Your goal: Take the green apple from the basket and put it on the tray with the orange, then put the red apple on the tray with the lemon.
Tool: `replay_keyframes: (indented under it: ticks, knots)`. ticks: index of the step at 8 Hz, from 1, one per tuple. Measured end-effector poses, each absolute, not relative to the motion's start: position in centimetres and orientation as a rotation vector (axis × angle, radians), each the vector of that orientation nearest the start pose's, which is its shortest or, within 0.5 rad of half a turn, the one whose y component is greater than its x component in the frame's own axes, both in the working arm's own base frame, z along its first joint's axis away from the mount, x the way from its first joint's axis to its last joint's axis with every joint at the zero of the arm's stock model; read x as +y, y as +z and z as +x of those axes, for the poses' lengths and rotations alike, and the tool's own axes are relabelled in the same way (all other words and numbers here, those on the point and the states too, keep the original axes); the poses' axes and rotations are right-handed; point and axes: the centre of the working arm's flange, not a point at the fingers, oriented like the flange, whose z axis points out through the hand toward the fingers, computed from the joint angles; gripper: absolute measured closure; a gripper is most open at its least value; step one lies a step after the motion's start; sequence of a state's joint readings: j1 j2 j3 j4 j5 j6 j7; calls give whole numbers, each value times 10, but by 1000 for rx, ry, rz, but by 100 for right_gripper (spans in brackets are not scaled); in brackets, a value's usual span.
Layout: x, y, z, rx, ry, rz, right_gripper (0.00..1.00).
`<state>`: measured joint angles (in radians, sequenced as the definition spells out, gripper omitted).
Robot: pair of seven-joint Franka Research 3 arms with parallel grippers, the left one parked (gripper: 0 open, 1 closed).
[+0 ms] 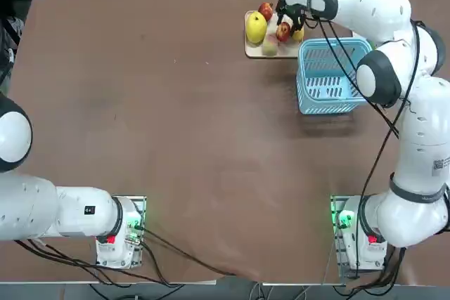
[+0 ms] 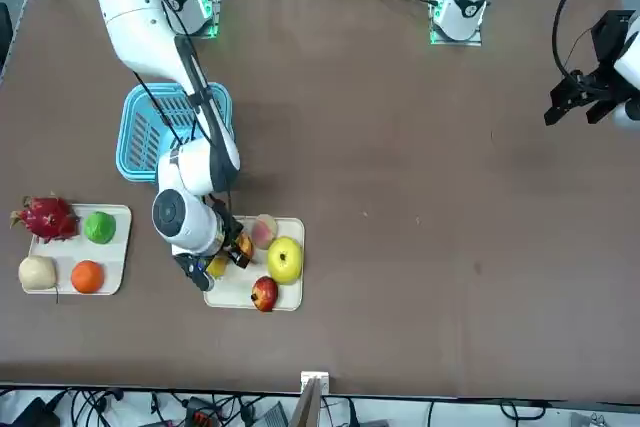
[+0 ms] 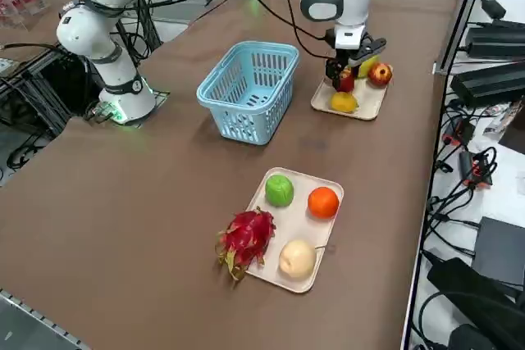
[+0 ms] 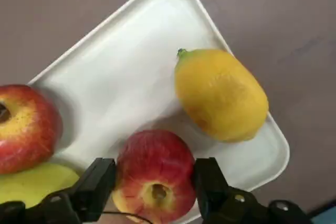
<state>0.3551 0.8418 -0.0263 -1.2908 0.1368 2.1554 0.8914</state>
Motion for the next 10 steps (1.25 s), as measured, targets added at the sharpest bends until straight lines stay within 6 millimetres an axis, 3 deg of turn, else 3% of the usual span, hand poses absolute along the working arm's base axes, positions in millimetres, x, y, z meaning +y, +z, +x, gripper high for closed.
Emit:
replay_keyframes:
  ticks: [1, 4, 6, 8, 10]
  knots:
    - [251, 245, 709, 947, 43, -2900, 1]
    - [246, 263, 717, 972, 3, -2887, 0]
    - [234, 295, 718, 990, 5, -2901, 0]
    - [203, 369, 719, 997, -69, -2969, 0]
    - [160, 453, 704, 891, -109, -3083, 0]
